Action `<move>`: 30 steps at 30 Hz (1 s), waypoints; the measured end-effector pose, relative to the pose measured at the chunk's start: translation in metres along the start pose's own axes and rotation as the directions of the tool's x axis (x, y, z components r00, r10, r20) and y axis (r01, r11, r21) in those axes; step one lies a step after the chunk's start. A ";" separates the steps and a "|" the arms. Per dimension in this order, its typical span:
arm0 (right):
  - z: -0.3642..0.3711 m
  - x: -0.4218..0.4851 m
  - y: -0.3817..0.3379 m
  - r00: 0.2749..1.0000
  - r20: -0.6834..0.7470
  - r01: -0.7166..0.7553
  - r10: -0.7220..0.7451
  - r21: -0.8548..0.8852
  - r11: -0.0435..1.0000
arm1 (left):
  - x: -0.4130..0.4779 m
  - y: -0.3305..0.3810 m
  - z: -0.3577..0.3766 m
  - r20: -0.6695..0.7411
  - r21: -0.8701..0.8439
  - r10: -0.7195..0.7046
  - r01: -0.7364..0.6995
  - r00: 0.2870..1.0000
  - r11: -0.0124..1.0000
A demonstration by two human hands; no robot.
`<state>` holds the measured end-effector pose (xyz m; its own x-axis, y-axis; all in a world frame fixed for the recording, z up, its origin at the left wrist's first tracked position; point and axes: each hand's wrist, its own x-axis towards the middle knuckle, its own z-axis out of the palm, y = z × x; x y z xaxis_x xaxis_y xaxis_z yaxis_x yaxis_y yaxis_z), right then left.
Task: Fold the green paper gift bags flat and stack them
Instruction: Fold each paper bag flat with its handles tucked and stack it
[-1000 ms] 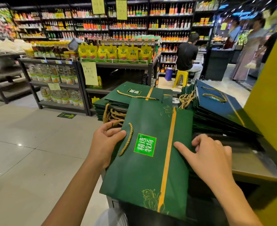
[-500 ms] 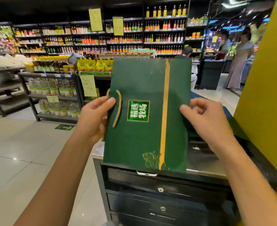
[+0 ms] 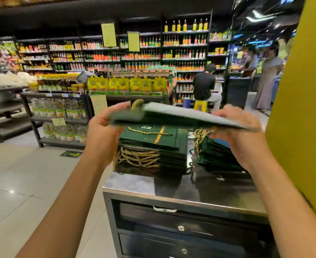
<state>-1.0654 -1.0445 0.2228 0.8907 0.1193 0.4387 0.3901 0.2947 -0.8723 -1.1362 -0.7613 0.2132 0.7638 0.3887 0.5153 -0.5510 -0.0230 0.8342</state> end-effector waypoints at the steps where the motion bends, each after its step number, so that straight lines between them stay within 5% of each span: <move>1: -0.003 -0.003 0.009 1.000 -0.005 0.001 -0.001 -0.083 0.997 | -0.002 -0.008 -0.003 -0.004 -0.019 -0.051 0.051 0.999 0.999; 4: -0.009 -0.015 0.034 0.999 0.010 -0.033 0.038 -0.325 0.945 | -0.009 -0.030 -0.006 -0.028 -0.013 -0.205 0.205 0.978 0.979; 8: -0.018 -0.027 0.061 0.993 0.004 -0.106 0.121 -0.448 0.888 | -0.012 -0.061 -0.011 0.035 -0.137 -0.410 0.410 0.912 0.902; 10: -0.024 -0.033 0.073 0.990 0.033 -0.102 0.140 -0.522 0.847 | -0.015 -0.076 -0.014 0.034 -0.066 -0.468 0.470 0.883 0.880; 13: -0.029 -0.041 0.087 0.986 0.058 -0.077 0.155 -0.669 0.740 | -0.028 -0.097 -0.015 0.086 0.146 -0.454 0.439 0.887 0.886; 18: -0.024 -0.044 0.099 0.999 0.029 0.015 0.020 -0.867 0.498 | -0.034 -0.111 -0.015 0.109 0.128 -0.452 0.438 0.885 0.890; 26: 0.074 -0.032 0.111 0.962 0.255 0.256 -0.096 -0.722 0.643 | -0.037 -0.119 -0.018 0.134 0.232 -0.416 0.380 0.899 0.895; 28: 0.096 -0.027 0.118 0.955 0.288 0.269 -0.071 -0.743 0.613 | -0.036 -0.120 -0.021 0.141 0.255 -0.409 0.366 0.902 0.895; 30: 0.113 -0.019 0.123 0.955 0.296 0.272 -0.026 -0.838 0.473 | -0.036 -0.122 -0.023 0.158 0.276 -0.411 0.359 0.898 0.891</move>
<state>-1.0606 -0.9032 0.1313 0.7713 0.3866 0.5057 0.6228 -0.6222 -0.4743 -1.1037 -0.7512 0.0882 0.9653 0.2129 0.1510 -0.1238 -0.1354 0.9830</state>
